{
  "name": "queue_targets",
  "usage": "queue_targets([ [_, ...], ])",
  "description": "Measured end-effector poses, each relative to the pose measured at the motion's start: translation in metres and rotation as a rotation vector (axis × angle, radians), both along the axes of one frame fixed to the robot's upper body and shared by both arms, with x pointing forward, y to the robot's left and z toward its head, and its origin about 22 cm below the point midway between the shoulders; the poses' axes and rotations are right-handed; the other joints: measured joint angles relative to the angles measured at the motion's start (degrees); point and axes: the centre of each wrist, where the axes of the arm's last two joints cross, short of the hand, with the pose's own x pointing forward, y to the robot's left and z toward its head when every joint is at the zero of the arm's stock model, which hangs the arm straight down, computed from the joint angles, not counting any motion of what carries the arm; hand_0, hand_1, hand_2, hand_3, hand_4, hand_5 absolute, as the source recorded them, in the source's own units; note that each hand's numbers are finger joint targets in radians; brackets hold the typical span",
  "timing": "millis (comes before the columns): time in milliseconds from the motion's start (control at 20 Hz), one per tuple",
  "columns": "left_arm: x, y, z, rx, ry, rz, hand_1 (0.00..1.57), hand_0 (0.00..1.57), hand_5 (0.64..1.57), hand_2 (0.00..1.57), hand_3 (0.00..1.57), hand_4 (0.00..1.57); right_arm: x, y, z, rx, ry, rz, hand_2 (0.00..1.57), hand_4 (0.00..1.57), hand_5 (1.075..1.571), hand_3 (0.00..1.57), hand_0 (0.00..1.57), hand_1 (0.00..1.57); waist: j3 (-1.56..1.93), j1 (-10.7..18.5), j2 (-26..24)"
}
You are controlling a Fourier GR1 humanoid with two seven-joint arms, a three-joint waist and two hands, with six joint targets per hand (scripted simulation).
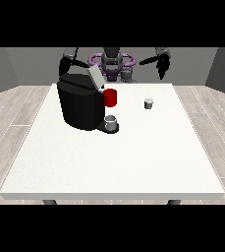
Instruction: Insert the coffee pod into the coffee machine and close the lid
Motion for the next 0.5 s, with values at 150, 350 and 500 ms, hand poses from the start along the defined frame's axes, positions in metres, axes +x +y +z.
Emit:
queue_targets([
  [150,0.016,0.011,0.009,0.071,0.014,0.001,0.00,0.00,1.571,0.00,0.00,0.00,0.008,0.011,0.008,-0.024,-0.031,0.007,0.00,0.00,1.571,0.00,0.00,0.00,-0.02,-1.81,1.76],
  [350,0.035,0.033,0.022,0.157,0.033,0.016,0.00,0.00,1.571,0.00,0.00,0.00,0.013,0.020,0.013,-0.033,-0.061,0.032,0.00,0.00,1.571,0.00,0.00,0.00,-0.04,-3.76,4.22],
  [500,0.047,0.039,0.024,0.224,0.062,0.033,0.00,0.00,1.571,0.00,0.00,0.00,0.018,0.027,0.020,-0.028,-0.074,0.057,0.00,0.00,1.571,0.00,0.00,0.00,-0.04,-5.53,5.85],
])
